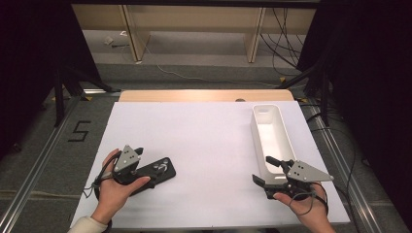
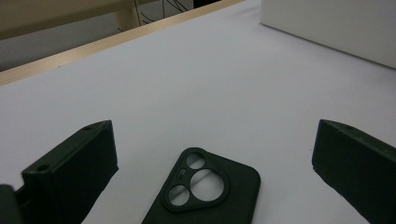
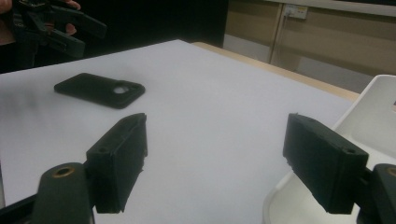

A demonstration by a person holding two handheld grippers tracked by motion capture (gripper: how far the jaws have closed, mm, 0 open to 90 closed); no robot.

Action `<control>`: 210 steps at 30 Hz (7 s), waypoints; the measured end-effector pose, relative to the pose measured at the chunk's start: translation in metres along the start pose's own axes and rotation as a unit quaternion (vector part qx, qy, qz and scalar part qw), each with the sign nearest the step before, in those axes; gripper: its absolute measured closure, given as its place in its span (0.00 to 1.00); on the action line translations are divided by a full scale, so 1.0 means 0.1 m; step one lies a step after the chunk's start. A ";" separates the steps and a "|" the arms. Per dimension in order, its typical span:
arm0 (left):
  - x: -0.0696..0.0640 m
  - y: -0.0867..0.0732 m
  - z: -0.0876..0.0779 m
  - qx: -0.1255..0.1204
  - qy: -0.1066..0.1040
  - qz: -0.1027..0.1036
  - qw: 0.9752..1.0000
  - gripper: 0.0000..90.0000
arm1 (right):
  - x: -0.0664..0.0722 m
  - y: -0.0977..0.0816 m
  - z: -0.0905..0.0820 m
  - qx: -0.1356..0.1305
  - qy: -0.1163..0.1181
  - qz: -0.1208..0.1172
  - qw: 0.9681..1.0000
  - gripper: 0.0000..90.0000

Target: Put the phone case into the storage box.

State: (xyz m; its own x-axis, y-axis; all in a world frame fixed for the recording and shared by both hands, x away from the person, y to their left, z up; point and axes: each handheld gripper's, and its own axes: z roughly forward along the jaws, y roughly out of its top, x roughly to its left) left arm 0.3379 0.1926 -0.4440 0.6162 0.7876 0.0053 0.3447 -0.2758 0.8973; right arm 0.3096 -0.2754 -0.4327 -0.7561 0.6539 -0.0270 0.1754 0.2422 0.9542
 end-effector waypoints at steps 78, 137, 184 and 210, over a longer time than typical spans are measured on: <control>0.14 0.11 0.76 0.412 -0.085 0.177 0.890 0.09 | -0.01 -0.01 0.01 0.011 0.002 0.000 1.000 0.25; 0.23 0.12 0.82 0.462 -0.111 0.151 0.867 0.14 | -0.01 -0.02 0.02 0.020 0.006 -0.001 1.000 0.25; 0.29 0.17 0.68 0.389 -0.115 0.128 0.905 0.17 | -0.01 -0.02 0.01 0.018 0.006 -0.002 1.000 0.25; 0.29 0.26 0.50 0.263 -0.097 0.094 0.955 0.17 | -0.01 -0.02 0.01 0.017 0.005 -0.002 1.000 0.25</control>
State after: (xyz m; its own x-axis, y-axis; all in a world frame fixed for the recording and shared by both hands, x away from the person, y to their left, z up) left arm 0.4003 0.1808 -0.4431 0.8042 0.5942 0.0169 0.4921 -0.6814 0.5418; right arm 0.3108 -0.2758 -0.4345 -0.7636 0.6451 -0.0272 0.1933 0.2686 0.9437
